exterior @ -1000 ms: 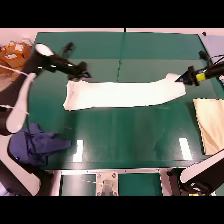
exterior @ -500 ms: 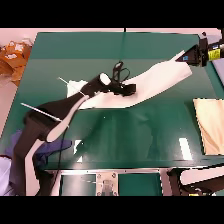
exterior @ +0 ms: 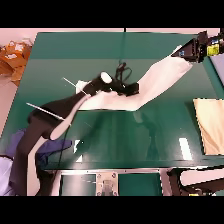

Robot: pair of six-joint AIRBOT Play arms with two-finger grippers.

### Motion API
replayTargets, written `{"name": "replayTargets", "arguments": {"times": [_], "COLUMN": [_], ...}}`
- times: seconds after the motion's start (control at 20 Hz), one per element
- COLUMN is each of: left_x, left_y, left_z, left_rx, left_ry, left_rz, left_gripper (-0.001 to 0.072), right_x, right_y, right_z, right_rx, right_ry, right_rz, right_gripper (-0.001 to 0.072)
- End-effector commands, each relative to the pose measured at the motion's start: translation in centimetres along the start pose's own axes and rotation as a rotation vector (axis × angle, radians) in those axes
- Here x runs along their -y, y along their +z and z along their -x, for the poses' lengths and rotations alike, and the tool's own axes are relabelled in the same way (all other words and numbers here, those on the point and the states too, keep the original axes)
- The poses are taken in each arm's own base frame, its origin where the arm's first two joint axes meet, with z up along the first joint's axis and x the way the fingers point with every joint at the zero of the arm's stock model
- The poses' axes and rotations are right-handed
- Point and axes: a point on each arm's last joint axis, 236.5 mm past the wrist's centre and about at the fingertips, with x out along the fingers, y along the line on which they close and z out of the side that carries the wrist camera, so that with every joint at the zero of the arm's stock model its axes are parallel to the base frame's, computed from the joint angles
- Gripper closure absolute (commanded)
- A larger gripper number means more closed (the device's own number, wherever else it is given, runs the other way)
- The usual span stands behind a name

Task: Fold the shirts.

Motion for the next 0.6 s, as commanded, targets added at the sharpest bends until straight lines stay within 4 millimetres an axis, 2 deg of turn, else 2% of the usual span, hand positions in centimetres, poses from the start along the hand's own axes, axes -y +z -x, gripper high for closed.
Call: {"name": "replayTargets", "arguments": {"times": [0.0,0.15,0.3,0.45,0.55], "left_x": [-0.3,-3.1,-3.9,-4.4,-5.0], "left_y": [0.8,4.4,7.3,8.5,8.3], "left_z": [8.9,19.5,28.8,35.5,38.2], "left_rx": [-0.165,-0.098,0.038,0.141,0.157], "left_ry": [0.024,0.181,0.248,0.298,0.318], "left_rz": [-0.099,-0.119,-0.117,-0.140,-0.155], "left_gripper": [0.0683,0.0682,0.0681,0.0682,0.0682], "right_x": [-1.3,-3.7,-6.3,-9.1,-10.8], "right_y": [0.7,0.8,0.5,-0.1,-0.7], "right_z": [-1.4,-5.3,-11.4,-18.7,-23.8], "right_rx": [0.016,0.000,-0.002,0.029,0.048], "right_ry": [0.015,0.048,0.087,0.114,0.130], "right_rz": [0.022,0.055,0.043,0.047,0.056], "right_gripper": [0.0696,0.0696,0.0696,0.0696,0.0696]}}
